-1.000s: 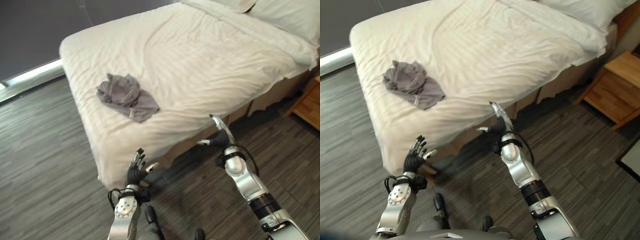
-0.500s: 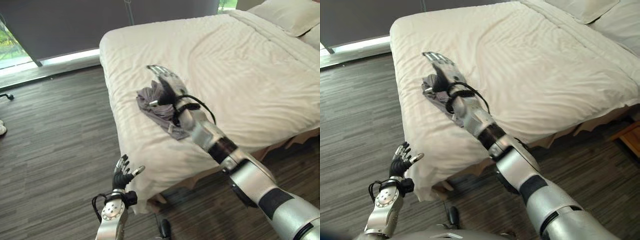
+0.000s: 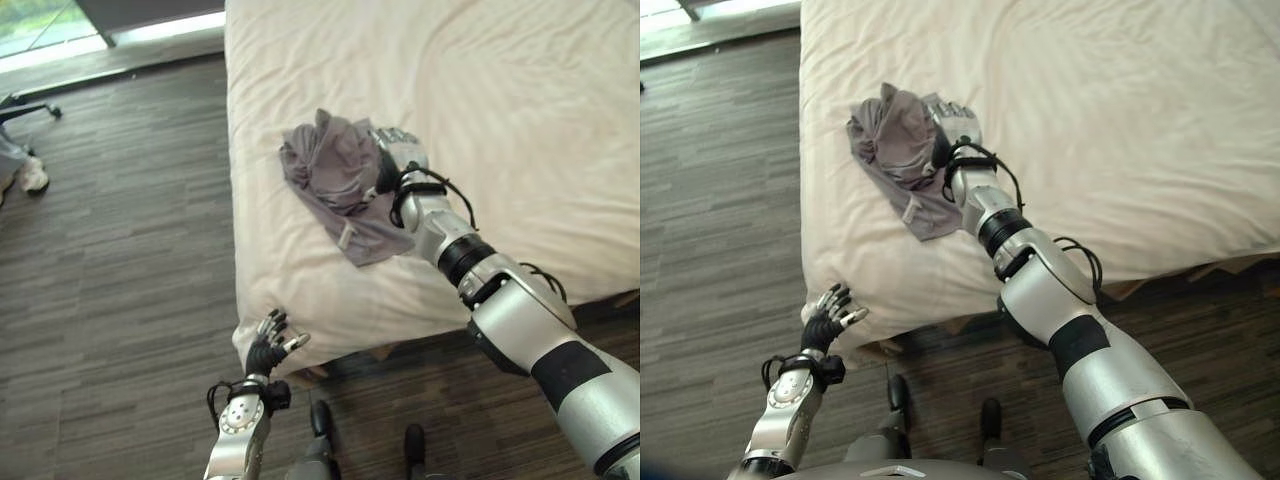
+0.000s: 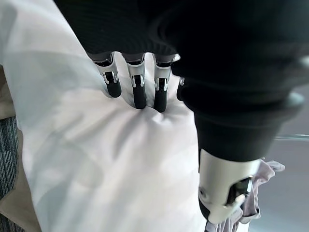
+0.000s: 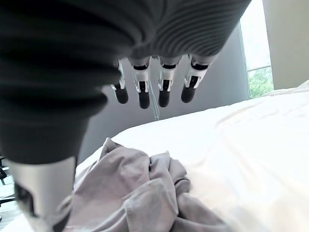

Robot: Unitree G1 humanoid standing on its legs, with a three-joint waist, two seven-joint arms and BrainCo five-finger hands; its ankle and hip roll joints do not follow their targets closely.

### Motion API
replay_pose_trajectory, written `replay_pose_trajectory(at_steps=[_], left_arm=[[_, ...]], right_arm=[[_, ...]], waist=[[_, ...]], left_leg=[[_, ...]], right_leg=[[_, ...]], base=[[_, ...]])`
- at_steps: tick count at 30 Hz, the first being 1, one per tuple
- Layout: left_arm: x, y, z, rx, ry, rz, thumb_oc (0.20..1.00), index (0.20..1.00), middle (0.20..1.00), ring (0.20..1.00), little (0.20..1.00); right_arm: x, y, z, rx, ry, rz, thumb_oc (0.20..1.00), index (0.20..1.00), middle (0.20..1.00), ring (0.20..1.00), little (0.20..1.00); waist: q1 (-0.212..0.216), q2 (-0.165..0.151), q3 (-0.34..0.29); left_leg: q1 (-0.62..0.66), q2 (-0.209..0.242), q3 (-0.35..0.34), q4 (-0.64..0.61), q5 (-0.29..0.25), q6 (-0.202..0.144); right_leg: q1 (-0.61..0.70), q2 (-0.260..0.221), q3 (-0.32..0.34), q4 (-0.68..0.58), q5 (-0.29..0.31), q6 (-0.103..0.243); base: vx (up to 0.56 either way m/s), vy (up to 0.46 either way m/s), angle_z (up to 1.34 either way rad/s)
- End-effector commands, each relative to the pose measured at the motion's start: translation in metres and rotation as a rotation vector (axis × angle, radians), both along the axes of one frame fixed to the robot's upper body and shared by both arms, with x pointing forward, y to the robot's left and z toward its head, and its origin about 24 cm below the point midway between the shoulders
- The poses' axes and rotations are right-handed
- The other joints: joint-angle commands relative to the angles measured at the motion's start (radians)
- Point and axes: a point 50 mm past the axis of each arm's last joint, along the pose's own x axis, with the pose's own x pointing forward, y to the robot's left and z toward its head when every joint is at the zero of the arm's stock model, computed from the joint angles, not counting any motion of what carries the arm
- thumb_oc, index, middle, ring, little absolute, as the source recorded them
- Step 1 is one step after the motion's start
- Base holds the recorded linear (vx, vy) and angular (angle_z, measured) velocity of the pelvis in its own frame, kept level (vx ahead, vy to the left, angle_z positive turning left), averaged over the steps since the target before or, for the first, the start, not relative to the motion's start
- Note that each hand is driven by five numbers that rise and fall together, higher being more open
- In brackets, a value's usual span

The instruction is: Pick up bed clothes into laundry basket.

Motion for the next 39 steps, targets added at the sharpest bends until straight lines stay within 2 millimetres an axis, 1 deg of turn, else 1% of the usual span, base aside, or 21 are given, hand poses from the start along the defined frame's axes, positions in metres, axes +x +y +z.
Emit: replay_pose_trajectory(at_steps=[1, 7, 8, 9, 10, 11, 14, 15, 20, 25, 26, 27, 28, 30, 32, 33, 35, 36, 37, 38, 39], left_arm=[[0.042, -0.026, 0.044, -0.069, -0.211, -0.110, 1.000, 1.000, 1.000, 1.000, 1.000], [0.051, -0.033, 0.046, -0.068, -0.208, -0.115, 1.000, 1.000, 1.000, 1.000, 1.000], [0.165, -0.008, 0.150, 0.046, -0.302, -0.101, 1.000, 1.000, 1.000, 1.000, 1.000], [0.168, -0.008, 0.157, 0.049, -0.319, -0.102, 1.000, 1.000, 1.000, 1.000, 1.000], [0.174, -0.078, 0.140, -0.063, -0.238, -0.093, 1.000, 1.000, 1.000, 1.000, 1.000], [0.186, -0.131, 0.184, -0.104, -0.274, -0.037, 1.000, 1.000, 1.000, 1.000, 1.000], [0.192, -0.134, 0.187, -0.062, -0.255, -0.026, 1.000, 1.000, 1.000, 1.000, 1.000], [0.192, -0.146, 0.194, -0.052, -0.275, -0.062, 1.000, 1.000, 1.000, 1.000, 1.000], [0.189, -0.164, 0.194, -0.030, -0.277, -0.142, 1.000, 1.000, 1.000, 1.000, 1.000], [0.188, -0.168, 0.193, -0.026, -0.253, -0.173, 1.000, 1.000, 1.000, 1.000, 1.000], [0.188, -0.158, 0.180, -0.026, -0.228, -0.157, 1.000, 1.000, 1.000, 1.000, 1.000], [0.188, -0.158, 0.178, -0.025, -0.224, -0.157, 1.000, 1.000, 1.000, 1.000, 1.000], [0.185, -0.159, 0.177, -0.025, -0.248, -0.177, 1.000, 1.000, 1.000, 1.000, 1.000], [0.181, -0.153, 0.175, -0.050, -0.300, -0.175, 1.000, 1.000, 1.000, 1.000, 1.000], [0.171, -0.146, 0.156, -0.086, -0.296, -0.162, 1.000, 1.000, 1.000, 1.000, 1.000], [0.161, -0.139, 0.140, -0.106, -0.298, -0.156, 1.000, 1.000, 1.000, 1.000, 1.000], [0.152, -0.134, 0.126, -0.115, -0.284, -0.148, 1.000, 1.000, 1.000, 1.000, 1.000], [0.138, -0.136, 0.114, -0.154, -0.279, -0.151, 1.000, 1.000, 1.000, 1.000, 1.000], [0.139, -0.134, 0.114, -0.156, -0.272, -0.154, 1.000, 1.000, 1.000, 1.000, 1.000], [0.140, -0.134, 0.115, -0.155, -0.274, -0.153, 1.000, 1.000, 1.000, 1.000, 1.000], [0.141, -0.132, 0.110, -0.151, -0.241, -0.154, 1.000, 1.000, 1.000, 1.000, 1.000]], right_arm=[[-0.003, 0.020, 0.068, -0.012, -0.185, 0.018, 1.000, 1.000, 1.000, 1.000, 1.000], [-0.001, 0.009, 0.082, -0.009, -0.220, -0.033, 1.000, 1.000, 1.000, 1.000, 1.000], [-0.003, 0.016, 0.084, -0.020, -0.203, -0.002, 1.000, 1.000, 1.000, 1.000, 1.000], [-0.004, 0.016, 0.092, -0.018, -0.219, -0.002, 1.000, 1.000, 1.000, 1.000, 1.000], [-0.011, 0.050, 0.069, 0.092, -0.134, 0.088, 1.000, 1.000, 1.000, 1.000, 1.000], [-0.022, 0.079, 0.060, 0.148, -0.119, 0.135, 1.000, 1.000, 1.000, 1.000, 1.000], [-0.024, 0.080, 0.077, 0.072, -0.167, 0.103, 1.000, 1.000, 1.000, 1.000, 1.000], [-0.026, 0.083, 0.086, 0.053, -0.189, 0.096, 1.000, 1.000, 1.000, 1.000, 1.000], [-0.019, 0.065, 0.083, 0.068, -0.158, 0.023, 1.000, 1.000, 1.000, 1.000, 1.000], [-0.016, 0.055, 0.073, 0.053, -0.120, -0.025, 1.000, 1.000, 1.000, 1.000, 1.000], [0.000, 0.007, 0.082, 0.073, -0.108, -0.061, 1.000, 1.000, 1.000, 1.000, 1.000], [0.000, 0.006, 0.080, 0.074, -0.104, -0.060, 1.000, 1.000, 1.000, 1.000, 1.000], [0.000, 0.013, 0.070, 0.051, -0.114, -0.018, 1.000, 1.000, 1.000, 1.000, 1.000], [0.003, 0.002, 0.049, 0.048, -0.118, -0.026, 1.000, 1.000, 1.000, 1.000, 1.000], [0.004, -0.007, 0.041, 0.061, -0.139, -0.022, 1.000, 1.000, 1.000, 1.000, 1.000], [0.001, -0.004, 0.040, 0.052, -0.179, 0.023, 1.000, 1.000, 1.000, 1.000, 1.000], [0.000, -0.004, 0.039, 0.053, -0.191, 0.031, 1.000, 1.000, 1.000, 1.000, 1.000], [-0.014, 0.043, 0.022, 0.048, -0.189, 0.118, 1.000, 1.000, 1.000, 1.000, 1.000], [-0.011, 0.038, 0.037, 0.057, -0.217, 0.067, 1.000, 1.000, 1.000, 1.000, 1.000], [-0.011, 0.038, 0.038, 0.058, -0.219, 0.067, 1.000, 1.000, 1.000, 1.000, 1.000], [-0.008, 0.031, 0.054, 0.058, -0.231, 0.029, 1.000, 1.000, 1.000, 1.000, 1.000]], waist=[[0.000, -0.031, 0.022], [0.007, -0.028, 0.035], [-0.025, -0.014, 0.003], [-0.024, -0.018, 0.018], [-0.048, -0.021, 0.024], [-0.077, -0.023, 0.039], [-0.098, -0.014, 0.072], [-0.106, -0.011, 0.099], [-0.096, 0.010, 0.095], [-0.088, 0.020, 0.059], [-0.093, 0.023, 0.052], [-0.092, 0.021, 0.048], [-0.093, 0.023, 0.044], [-0.097, 0.025, 0.048], [-0.097, 0.026, 0.051], [-0.097, 0.027, 0.060], [-0.094, 0.024, 0.059], [-0.079, 0.021, 0.062], [-0.076, 0.019, 0.056], [-0.077, 0.018, 0.059], [-0.075, 0.016, 0.058]], left_leg=[[0.095, 0.012, 0.002, 0.004, -0.034, -0.109], [0.024, 0.014, -0.031, 0.004, -0.015, -0.124], [0.017, 0.028, -0.017, 0.004, -0.019, -0.139], [0.010, 0.027, -0.017, 0.004, -0.009, -0.138], [0.002, 0.024, -0.017, 0.004, -0.005, -0.137], [-0.029, 0.021, -0.026, 0.004, 0.002, -0.134], [-0.086, 0.015, -0.050, 0.004, 0.024, -0.134], [-0.128, 0.012, -0.058, 0.004, 0.037, -0.134], [-0.221, -0.004, -0.052, 0.004, 0.055, -0.133], [-0.238, -0.028, -0.039, 0.004, 0.055, -0.131], [-0.227, -0.034, -0.027, 0.004, 0.054, -0.133], [-0.227, -0.034, -0.026, 0.004, 0.053, -0.133], [-0.222, -0.037, -0.024, 0.004, 0.054, -0.132], [-0.219, -0.042, -0.016, 0.004, 0.056, -0.132], [-0.213, -0.047, -0.010, 0.004, 0.055, -0.132], [-0.209, -0.046, -0.007, 0.004, 0.054, -0.133], [-0.202, -0.046, -0.005, 0.004, 0.051, -0.133], [-0.185, -0.045, -0.003, 0.004, 0.039, -0.131], [-0.178, -0.045, -0.007, 0.004, 0.038, -0.130], [-0.180, -0.045, -0.007, 0.004, 0.043, -0.129], [-0.170, -0.044, -0.004, 0.004, 0.037, -0.130]], right_leg=[[-0.117, -0.071, 0.004, -0.002, 0.106, 0.003], [-0.158, -0.064, -0.001, -0.002, 0.102, -0.005], [-0.171, -0.054, 0.030, -0.002, 0.092, -0.007], [-0.177, -0.054, 0.032, -0.002, 0.102, -0.009], [-0.187, -0.058, 0.042, -0.002, 0.111, -0.012], [-0.210, -0.061, 0.041, -0.002, 0.119, -0.015], [-0.254, -0.066, 0.029, -0.002, 0.134, -0.014], [-0.301, -0.069, 0.034, 0.012, 0.148, -0.014], [-0.420, -0.090, 0.057, 0.067, 0.158, -0.008], [-0.470, -0.106, 0.095, 0.089, 0.163, 0.000], [-0.468, -0.107, 0.106, 0.083, 0.168, 0.003], [-0.467, -0.107, 0.107, 0.081, 0.169, 0.003], [-0.460, -0.114, 0.107, 0.074, 0.173, 0.004], [-0.453, -0.120, 0.108, 0.062, 0.179, 0.010], [-0.444, -0.123, 0.107, 0.048, 0.184, 0.014], [-0.437, -0.126, 0.102, 0.040, 0.185, 0.019], [-0.427, -0.126, 0.097, 0.033, 0.185, 0.020], [-0.401, -0.129, 0.082, 0.015, 0.183, 0.022], [-0.385, -0.130, 0.076, 0.005, 0.179, 0.023], [-0.387, -0.130, 0.077, 0.005, 0.185, 0.022], [-0.374, -0.129, 0.072, 0.001, 0.175, 0.025]], base=[[0.03, -0.120, 0.22], [0.03, -0.105, 0.21], [0.05, -0.011, 0.25], [0.06, 0.003, 0.49], [-0.07, -0.122, 0.44], [-0.07, -0.161, 0.16], [-0.09, -0.103, -0.11], [-0.13, -0.089, 0.12], [-0.09, -0.059, 0.21], [-0.01, 0.064, -0.05], [0.03, 0.076, -0.08], [0.04, 0.041, 0.02], [0.00, 0.000, 0.00], [0.01, 0.028, -0.05], [-0.01, 0.035, -0.01], [0.00, 0.000, 0.00], [0.02, 0.011, -0.05], [0.04, -0.002, -0.03], [0.03, -0.011, -0.09], [0.02, -0.001, -0.15], [0.01, -0.004, -0.14]])
